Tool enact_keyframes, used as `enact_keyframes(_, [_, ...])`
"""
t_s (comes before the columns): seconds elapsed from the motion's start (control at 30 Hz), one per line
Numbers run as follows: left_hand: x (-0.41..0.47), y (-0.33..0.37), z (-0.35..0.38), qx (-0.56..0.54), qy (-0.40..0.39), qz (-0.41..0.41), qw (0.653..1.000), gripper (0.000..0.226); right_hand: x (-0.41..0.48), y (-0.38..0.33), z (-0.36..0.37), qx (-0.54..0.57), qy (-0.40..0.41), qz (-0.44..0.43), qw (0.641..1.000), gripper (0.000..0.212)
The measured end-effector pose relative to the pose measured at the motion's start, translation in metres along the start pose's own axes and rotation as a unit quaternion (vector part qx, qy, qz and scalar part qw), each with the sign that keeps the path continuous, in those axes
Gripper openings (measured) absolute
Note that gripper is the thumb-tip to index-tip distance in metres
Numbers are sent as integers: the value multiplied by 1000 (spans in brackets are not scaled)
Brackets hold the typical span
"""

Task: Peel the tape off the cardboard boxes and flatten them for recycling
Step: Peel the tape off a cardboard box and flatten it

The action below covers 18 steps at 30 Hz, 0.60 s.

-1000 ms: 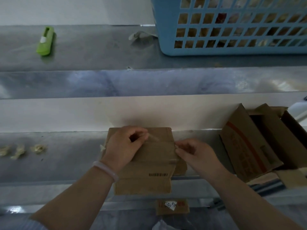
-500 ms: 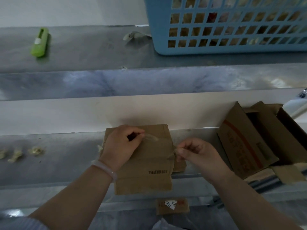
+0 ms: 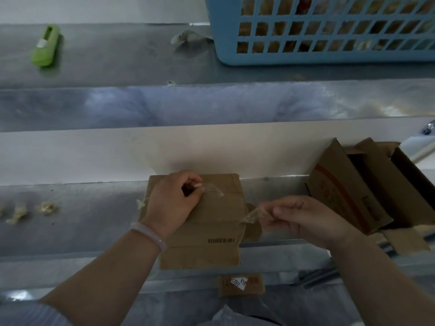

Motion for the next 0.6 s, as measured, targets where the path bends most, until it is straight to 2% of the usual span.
enact_keyframes(0.1, [0, 0, 1, 4, -2, 2, 1000, 15, 2, -8, -5, -1, 119, -80, 990, 18])
enact_keyframes(0.13, [-1, 0, 2, 6, -2, 0, 1000, 15, 1, -11, -4, -14, 157, -116, 981, 18])
enact_keyframes(0.23, [-1, -3, 4, 3, -8, -10, 1000, 16, -4, -26, 14, -146, 190, -237, 941, 22])
enact_keyframes(0.33, [-1, -2, 4, -4, -7, -7, 1000, 15, -7, -23, 37, -318, 138, -306, 887, 41])
enact_keyframes(0.4, [-2, -2, 3, -6, -4, -6, 1000, 15, -11, -23, 41, -395, 145, -350, 837, 52])
enact_keyframes(0.5, [-2, -2, 4, -7, -4, -10, 1000, 16, -25, -32, 45, -441, 189, -435, 762, 42])
enact_keyframes(0.6, [-2, -2, 3, -5, -4, -13, 1000, 14, -36, -35, 45, -460, 230, -477, 713, 34])
Point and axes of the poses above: each hand's wrist, its own x-axis towards the middle knuckle, its own z-axis out of the palm, y = z × x, the point moved 10 cm from there along x, towards the middle knuckle, and after that the axes turned 14 degrees about y, right-handed, at the moved point
